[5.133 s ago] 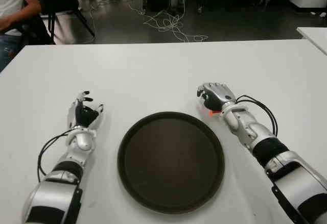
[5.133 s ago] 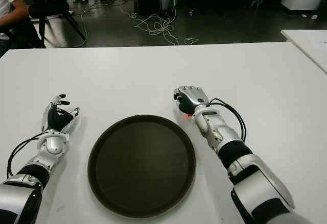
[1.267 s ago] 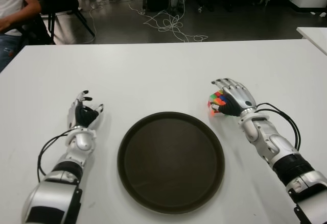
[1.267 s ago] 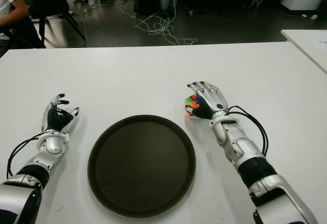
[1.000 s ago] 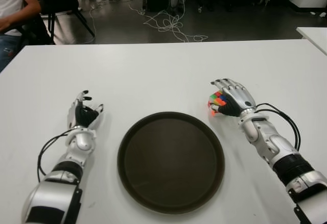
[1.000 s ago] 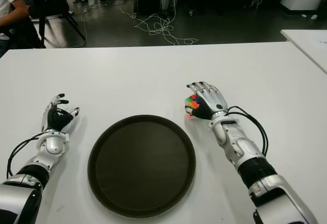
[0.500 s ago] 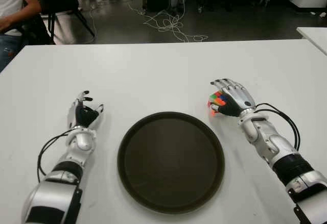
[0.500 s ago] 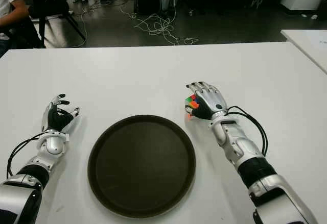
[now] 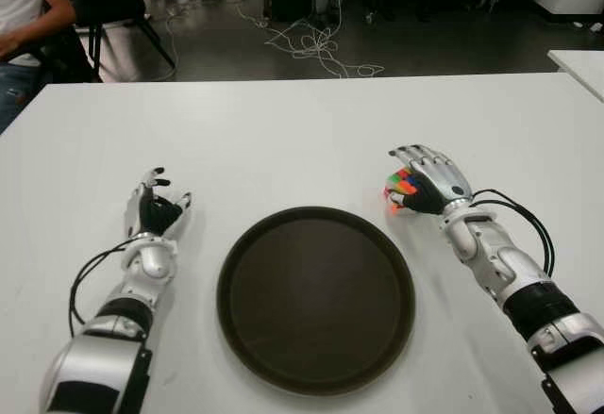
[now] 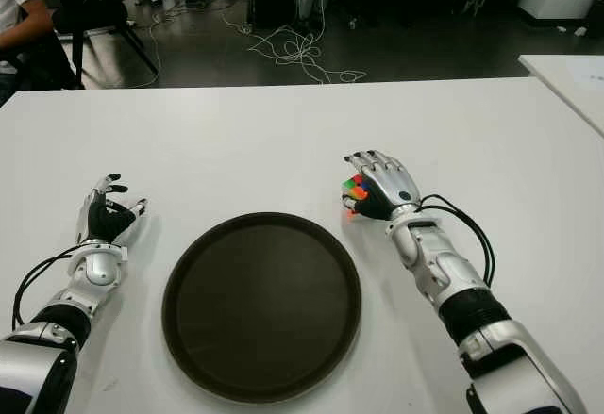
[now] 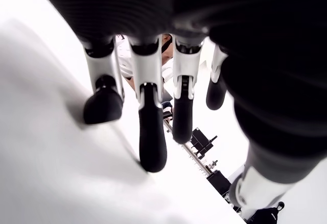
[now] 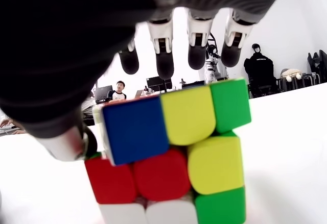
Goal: Pick up the Rubik's Cube and put it in the plate
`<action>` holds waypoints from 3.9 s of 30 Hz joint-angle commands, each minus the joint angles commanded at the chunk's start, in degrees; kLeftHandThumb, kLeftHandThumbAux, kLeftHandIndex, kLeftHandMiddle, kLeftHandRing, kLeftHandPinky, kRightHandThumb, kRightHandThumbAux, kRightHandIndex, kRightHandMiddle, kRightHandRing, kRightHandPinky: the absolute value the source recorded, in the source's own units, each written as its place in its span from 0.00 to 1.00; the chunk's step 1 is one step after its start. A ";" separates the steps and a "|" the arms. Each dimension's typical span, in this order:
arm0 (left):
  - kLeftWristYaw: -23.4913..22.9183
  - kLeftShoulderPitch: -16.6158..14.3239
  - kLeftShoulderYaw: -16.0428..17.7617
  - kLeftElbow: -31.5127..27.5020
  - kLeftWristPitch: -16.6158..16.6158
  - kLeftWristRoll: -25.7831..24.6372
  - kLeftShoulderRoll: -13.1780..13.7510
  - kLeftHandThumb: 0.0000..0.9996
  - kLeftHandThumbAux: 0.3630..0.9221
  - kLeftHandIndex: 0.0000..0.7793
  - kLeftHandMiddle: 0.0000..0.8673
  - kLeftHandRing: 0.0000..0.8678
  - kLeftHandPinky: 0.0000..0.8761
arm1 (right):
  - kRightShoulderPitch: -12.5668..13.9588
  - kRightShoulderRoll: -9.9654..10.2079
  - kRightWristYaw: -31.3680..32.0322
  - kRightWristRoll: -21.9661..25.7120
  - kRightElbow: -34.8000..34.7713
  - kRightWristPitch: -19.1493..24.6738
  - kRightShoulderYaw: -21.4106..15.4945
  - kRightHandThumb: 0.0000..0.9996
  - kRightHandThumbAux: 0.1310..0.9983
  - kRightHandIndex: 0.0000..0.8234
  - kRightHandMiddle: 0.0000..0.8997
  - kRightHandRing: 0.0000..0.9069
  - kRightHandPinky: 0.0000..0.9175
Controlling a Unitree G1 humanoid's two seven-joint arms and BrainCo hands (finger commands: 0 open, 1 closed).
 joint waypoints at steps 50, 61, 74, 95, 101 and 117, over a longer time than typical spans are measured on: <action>0.51 -0.04 -0.31 0.16 -0.17 0.27 -0.12 0.26 0.69 0.22 0.35 0.40 0.43 | -4.24 -1.82 24.21 2.96 -5.29 5.06 -0.57 0.26 0.39 0.00 0.00 0.00 0.02; 0.26 -0.01 -0.11 0.06 -0.29 0.01 -0.15 0.25 0.68 0.23 0.37 0.43 0.47 | -4.22 -1.52 25.29 4.12 -5.49 5.28 -1.64 0.27 0.39 0.00 0.00 0.00 0.00; -0.22 -0.02 0.28 0.10 -0.31 -0.27 -0.13 0.25 0.67 0.22 0.35 0.40 0.43 | -4.49 -1.62 25.77 4.28 -4.63 5.78 -1.85 0.21 0.40 0.00 0.00 0.00 0.00; 0.28 -0.06 -0.15 0.13 0.12 0.30 0.10 0.23 0.67 0.22 0.33 0.36 0.36 | -4.05 -2.51 23.56 3.66 -3.78 5.25 -1.72 0.19 0.40 0.00 0.00 0.00 0.01; 0.41 -0.04 -0.19 0.04 0.02 0.31 0.08 0.21 0.65 0.22 0.35 0.39 0.38 | -4.00 -2.80 22.79 3.92 -2.62 4.42 -1.61 0.18 0.40 0.00 0.00 0.00 0.02; 0.42 -0.04 -0.31 0.02 0.06 0.31 0.09 0.26 0.70 0.23 0.34 0.39 0.42 | -3.89 -2.73 21.66 4.13 -1.64 2.96 -1.54 0.16 0.38 0.00 0.00 0.00 0.01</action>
